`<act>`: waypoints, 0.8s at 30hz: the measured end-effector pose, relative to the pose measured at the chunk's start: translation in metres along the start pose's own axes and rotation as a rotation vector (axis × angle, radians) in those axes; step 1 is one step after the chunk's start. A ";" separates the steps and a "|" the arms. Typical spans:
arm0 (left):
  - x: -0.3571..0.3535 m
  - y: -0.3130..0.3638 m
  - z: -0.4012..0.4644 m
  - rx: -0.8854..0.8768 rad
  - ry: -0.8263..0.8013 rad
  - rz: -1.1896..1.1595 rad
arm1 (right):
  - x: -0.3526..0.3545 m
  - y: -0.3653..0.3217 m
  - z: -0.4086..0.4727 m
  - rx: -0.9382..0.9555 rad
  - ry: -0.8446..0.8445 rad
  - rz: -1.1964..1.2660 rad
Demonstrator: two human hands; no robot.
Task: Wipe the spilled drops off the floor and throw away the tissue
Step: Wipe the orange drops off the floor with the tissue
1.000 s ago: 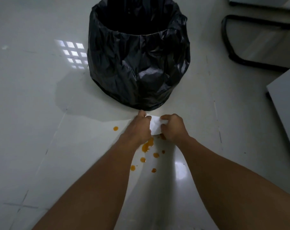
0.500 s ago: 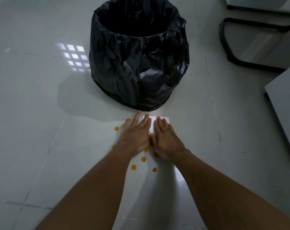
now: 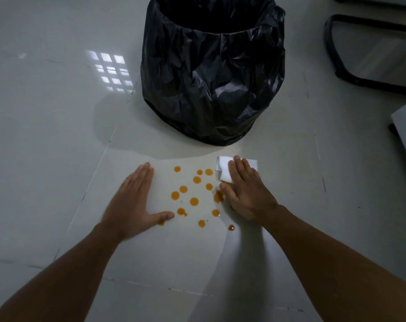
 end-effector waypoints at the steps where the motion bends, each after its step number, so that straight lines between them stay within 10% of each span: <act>1: 0.000 0.000 0.000 -0.010 -0.018 0.009 | -0.001 0.002 -0.004 -0.007 0.006 0.001; 24: -0.002 0.004 -0.034 -0.109 -0.143 0.141 | -0.006 -0.010 -0.010 -0.043 0.016 -0.033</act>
Point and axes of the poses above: each hand's wrist, its own z-axis towards the middle knuckle, its own x-axis out of the back of the hand, y = z × x, the point moved 4 cm from there along z, towards the middle knuckle, and after that the axes turned 6 degrees about -x, right-handed, at the moved point
